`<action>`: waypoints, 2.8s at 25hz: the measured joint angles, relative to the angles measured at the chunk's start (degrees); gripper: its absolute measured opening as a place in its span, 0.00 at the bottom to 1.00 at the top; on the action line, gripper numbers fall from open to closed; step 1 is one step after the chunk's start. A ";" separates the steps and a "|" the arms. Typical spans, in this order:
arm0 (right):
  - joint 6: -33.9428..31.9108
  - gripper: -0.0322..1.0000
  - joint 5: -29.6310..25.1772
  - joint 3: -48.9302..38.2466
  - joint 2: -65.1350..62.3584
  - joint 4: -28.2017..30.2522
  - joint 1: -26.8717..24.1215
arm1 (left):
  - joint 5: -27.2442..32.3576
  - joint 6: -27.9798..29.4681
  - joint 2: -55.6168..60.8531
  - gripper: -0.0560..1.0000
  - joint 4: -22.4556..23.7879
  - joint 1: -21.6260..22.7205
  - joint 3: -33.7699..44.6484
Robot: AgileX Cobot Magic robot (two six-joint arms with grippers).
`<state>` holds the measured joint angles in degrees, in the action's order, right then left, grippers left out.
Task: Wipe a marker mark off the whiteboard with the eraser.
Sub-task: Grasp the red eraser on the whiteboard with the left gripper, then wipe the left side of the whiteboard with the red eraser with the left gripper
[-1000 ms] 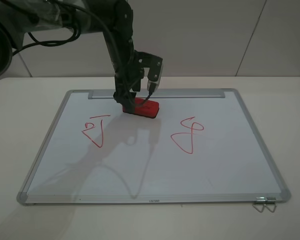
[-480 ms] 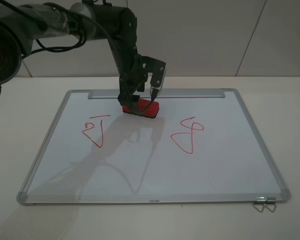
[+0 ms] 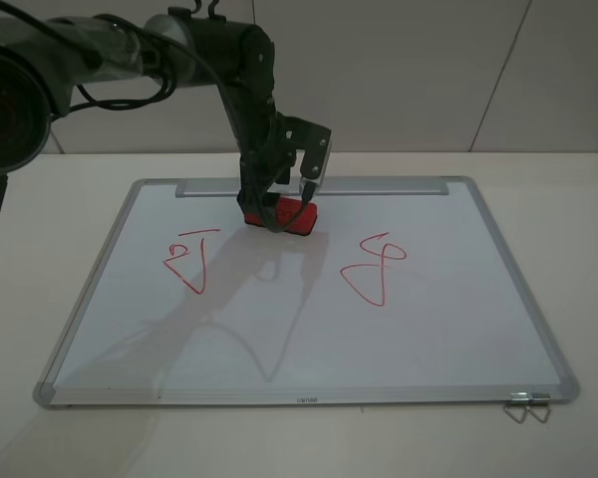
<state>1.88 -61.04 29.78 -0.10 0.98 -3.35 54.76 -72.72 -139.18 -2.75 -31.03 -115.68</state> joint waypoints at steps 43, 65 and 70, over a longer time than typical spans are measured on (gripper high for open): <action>0.00 0.72 0.00 0.00 0.00 0.00 0.00 | -6.11 -1.05 -3.35 0.60 -0.05 -0.06 0.00; 0.00 0.72 0.00 0.00 0.00 0.00 0.00 | -0.42 62.07 -0.32 0.60 2.75 -0.06 0.00; 0.00 0.72 0.00 0.00 0.00 0.00 0.00 | 2.46 73.56 0.03 0.60 2.75 -0.06 0.00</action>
<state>1.88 -61.04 29.78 -0.10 0.98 -3.35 57.23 0.84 -139.15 0.00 -31.09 -115.68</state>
